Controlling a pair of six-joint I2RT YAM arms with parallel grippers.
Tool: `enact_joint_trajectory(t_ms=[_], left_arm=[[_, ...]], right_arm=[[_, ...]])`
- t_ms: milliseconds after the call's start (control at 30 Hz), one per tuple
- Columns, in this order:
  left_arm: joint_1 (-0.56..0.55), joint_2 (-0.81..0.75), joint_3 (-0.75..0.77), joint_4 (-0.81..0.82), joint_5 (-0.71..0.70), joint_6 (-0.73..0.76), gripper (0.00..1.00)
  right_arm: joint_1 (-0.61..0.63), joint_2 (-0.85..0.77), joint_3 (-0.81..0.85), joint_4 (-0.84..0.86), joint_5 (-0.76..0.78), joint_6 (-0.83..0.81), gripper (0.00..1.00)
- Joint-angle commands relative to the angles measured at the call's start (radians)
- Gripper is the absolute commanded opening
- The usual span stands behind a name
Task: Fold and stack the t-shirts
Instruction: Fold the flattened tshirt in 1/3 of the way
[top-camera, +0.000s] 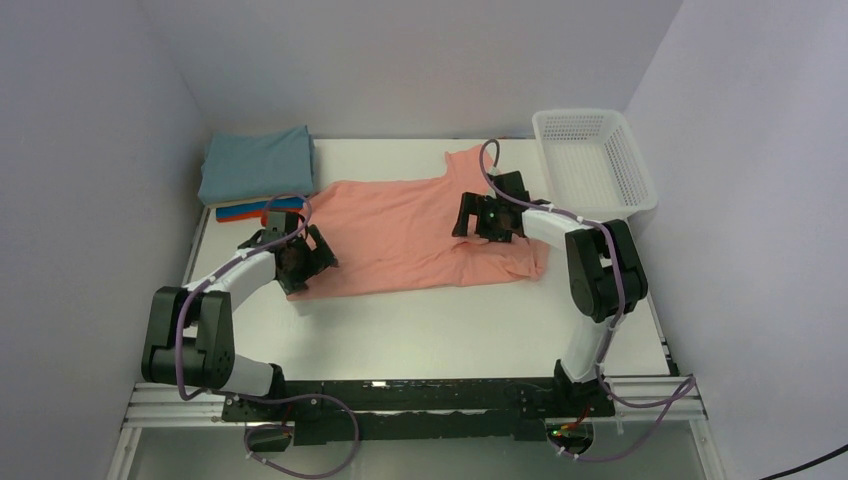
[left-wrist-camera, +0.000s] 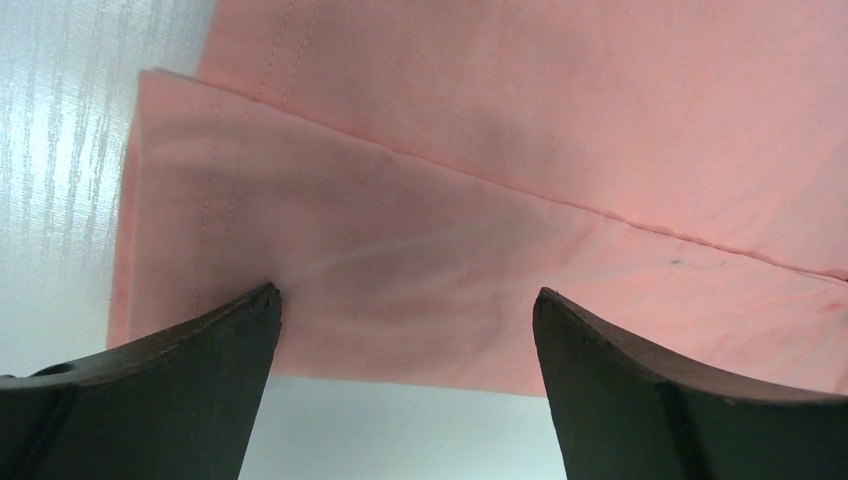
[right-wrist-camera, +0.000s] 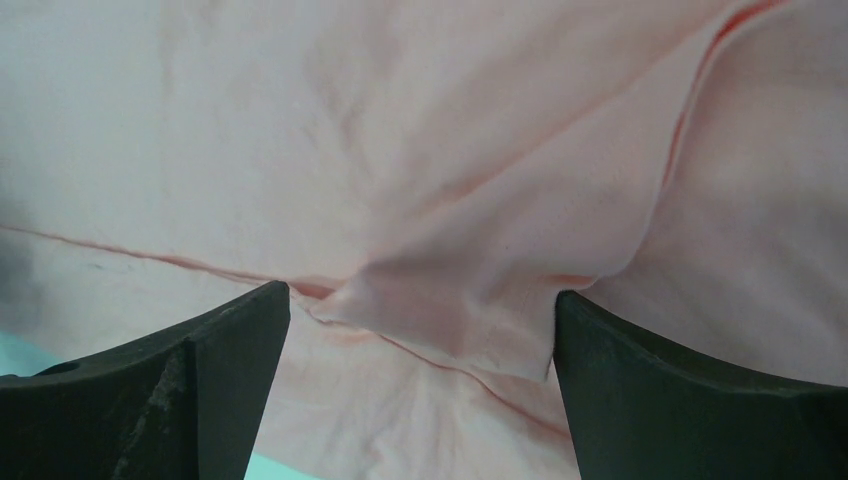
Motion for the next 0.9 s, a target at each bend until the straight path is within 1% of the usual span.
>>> enact_joint_trajectory(t_ms=[0,167,300,433,467,567,633,767,867], left_arm=[[0.005,0.001,-0.007,-0.001,-0.049,0.019,0.99],[0.004,0.006,0.014,-0.014,-0.054,0.02,0.99],[0.004,-0.011,0.031,-0.037,-0.062,0.025,0.99],[0.005,-0.045,0.048,-0.067,-0.062,0.028,0.99],[0.005,-0.055,0.051,-0.07,-0.085,0.03,0.99],[0.005,-0.08,0.059,-0.077,-0.081,0.036,0.99],[0.004,-0.086,0.065,-0.073,-0.066,0.038,0.99],[-0.005,-0.083,0.053,-0.023,-0.005,0.038,0.99],[-0.011,-0.055,0.045,0.0,0.013,0.034,0.99]], right_arm=[[0.006,0.036,0.087,0.105,-0.088,0.029,1.0],[0.018,0.131,0.189,0.194,-0.141,0.114,1.0],[0.027,0.206,0.307,0.232,-0.121,0.15,1.0],[0.027,0.199,0.354,0.206,-0.117,0.136,1.0],[0.027,0.173,0.349,0.177,-0.082,0.119,1.0],[0.027,0.072,0.278,0.055,0.034,0.063,1.0],[0.027,-0.021,0.186,-0.006,0.111,0.036,1.0],[0.019,-0.204,-0.014,-0.097,0.304,0.04,1.0],[-0.013,-0.294,-0.109,-0.191,0.413,0.056,1.0]])
